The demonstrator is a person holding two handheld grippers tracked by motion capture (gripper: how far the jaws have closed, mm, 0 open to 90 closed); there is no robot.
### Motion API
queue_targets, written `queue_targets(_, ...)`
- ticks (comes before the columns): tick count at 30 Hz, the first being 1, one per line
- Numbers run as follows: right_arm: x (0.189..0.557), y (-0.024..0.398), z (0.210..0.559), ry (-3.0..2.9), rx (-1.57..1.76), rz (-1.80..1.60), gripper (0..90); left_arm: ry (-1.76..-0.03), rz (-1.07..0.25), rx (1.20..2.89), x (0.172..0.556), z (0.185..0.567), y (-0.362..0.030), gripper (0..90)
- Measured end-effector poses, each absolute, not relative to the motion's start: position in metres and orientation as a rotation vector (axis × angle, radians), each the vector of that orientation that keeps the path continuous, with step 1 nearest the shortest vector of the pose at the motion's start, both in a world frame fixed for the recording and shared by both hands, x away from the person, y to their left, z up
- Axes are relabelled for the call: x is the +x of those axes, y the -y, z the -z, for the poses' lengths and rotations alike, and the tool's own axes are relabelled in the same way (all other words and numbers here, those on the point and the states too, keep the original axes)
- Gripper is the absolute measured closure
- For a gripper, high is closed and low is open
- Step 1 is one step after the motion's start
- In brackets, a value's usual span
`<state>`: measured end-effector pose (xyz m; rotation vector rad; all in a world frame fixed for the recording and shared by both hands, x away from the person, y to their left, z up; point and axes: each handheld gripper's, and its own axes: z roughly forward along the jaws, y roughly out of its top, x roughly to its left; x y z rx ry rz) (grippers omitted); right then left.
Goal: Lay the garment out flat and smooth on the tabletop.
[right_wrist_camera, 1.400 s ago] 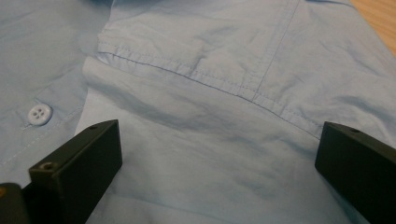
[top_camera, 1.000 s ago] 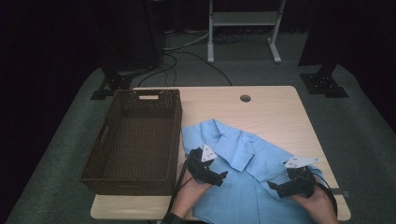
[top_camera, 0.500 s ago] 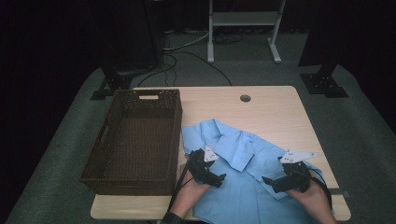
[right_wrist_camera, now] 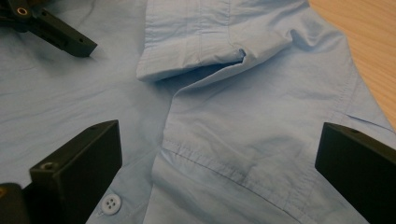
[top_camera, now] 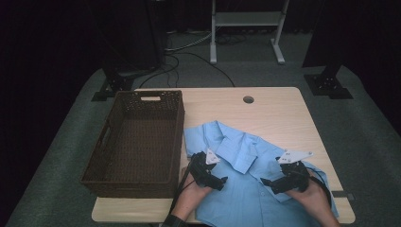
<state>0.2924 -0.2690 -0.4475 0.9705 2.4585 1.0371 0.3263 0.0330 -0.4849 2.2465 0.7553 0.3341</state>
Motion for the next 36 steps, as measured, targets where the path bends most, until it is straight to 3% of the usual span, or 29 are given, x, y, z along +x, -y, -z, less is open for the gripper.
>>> queue_targets(8, 0.298, 0.263, 0.444, -2.472, 0.955, -1.043, 0.0, -0.751, -0.332, 2.248, 0.327, 0.485, -0.033, 0.0)
queue_targets(10, 0.298, 0.261, 0.443, -2.481, 0.943, -1.055, 8.6, -0.752, -0.331, 2.248, 0.327, 0.485, -0.033, 0.0)
queue_targets(16, 0.299, 0.255, 0.443, -2.492, 0.93, -1.035, 9.5, -0.752, -0.332, 2.248, 0.327, 0.485, -0.033, 0.0)
queue_targets(19, 0.3, 0.252, 0.443, -2.497, 0.921, -1.025, 19.7, -0.752, -0.332, 2.248, 0.327, 0.485, -0.033, 0.0)
queue_targets(25, 0.3, 0.249, 0.443, -2.524, 0.891, -1.015, 32.1, -0.752, -0.331, 2.247, 0.327, 0.485, -0.033, 0.0)
queue_targets(27, 0.3, 0.247, 0.443, -2.546, 0.873, -1.005, 40.7, -0.752, -0.331, 2.247, 0.327, 0.485, -0.033, 0.0)
queue_targets(31, 0.3, 0.246, 0.445, -2.565, 0.864, -0.985, 48.4, -0.752, -0.331, 2.247, 0.327, 0.485, -0.033, 0.0)
queue_targets(36, 0.301, 0.245, 0.447, -2.574, 0.857, -0.973, 51.9, -0.752, -0.331, 2.248, 0.327, 0.485, -0.033, 0.0)
